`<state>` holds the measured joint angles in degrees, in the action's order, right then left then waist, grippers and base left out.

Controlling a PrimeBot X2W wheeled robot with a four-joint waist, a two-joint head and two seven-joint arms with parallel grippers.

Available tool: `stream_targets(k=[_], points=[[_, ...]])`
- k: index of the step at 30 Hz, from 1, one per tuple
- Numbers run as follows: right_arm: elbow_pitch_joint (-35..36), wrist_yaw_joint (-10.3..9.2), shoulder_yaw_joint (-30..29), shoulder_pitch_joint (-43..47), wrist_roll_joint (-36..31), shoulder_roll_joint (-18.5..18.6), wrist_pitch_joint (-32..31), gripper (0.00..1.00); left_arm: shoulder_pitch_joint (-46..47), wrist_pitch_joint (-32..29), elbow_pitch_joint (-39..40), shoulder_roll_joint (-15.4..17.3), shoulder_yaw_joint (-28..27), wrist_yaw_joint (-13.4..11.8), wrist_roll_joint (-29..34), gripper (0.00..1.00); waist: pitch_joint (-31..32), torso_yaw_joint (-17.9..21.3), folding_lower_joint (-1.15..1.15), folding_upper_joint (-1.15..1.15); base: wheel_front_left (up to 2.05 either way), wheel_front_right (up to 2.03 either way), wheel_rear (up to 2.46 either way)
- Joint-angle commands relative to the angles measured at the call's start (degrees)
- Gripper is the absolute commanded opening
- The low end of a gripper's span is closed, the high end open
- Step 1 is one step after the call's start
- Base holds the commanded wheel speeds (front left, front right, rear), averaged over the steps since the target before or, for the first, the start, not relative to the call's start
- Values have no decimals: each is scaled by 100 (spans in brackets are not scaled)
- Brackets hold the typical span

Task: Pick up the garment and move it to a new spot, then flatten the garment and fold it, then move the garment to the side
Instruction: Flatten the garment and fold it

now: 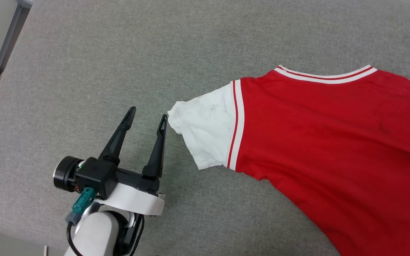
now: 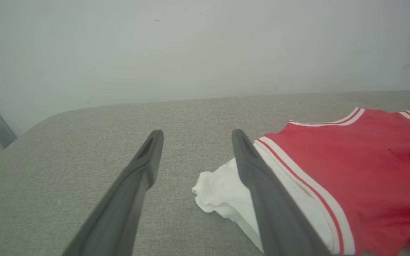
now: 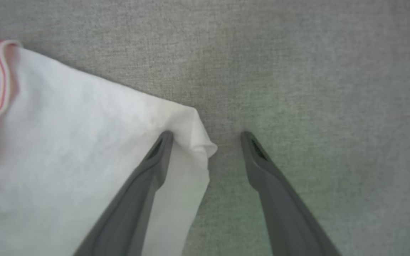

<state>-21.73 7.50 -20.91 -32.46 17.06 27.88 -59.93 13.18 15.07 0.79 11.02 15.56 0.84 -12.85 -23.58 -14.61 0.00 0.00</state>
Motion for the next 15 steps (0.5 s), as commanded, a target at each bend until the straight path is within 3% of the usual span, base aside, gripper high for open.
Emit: stream_targets(k=[1,6,7,8,15], points=[[-145,-2,141,136,-16,-153,26,100,51,15,1,-10,-46,18,24,100,-5,-17,0,0,0,0,0],[-297,-1,300,305,50,-212,137,99,30,15,-26,-13,-90,50,41,100,17,-16,0,0,0,0,0],[-321,-1,332,327,61,-210,167,37,24,15,-40,-12,-104,58,44,100,29,-12,0,0,0,0,0],[-333,0,373,341,77,-201,220,0,15,15,-55,-10,-118,54,48,100,50,-3,0,0,0,0,0],[-230,-4,486,239,137,27,1035,0,-94,15,-200,22,-221,60,-7,100,351,157,0,0,0,0,0]])
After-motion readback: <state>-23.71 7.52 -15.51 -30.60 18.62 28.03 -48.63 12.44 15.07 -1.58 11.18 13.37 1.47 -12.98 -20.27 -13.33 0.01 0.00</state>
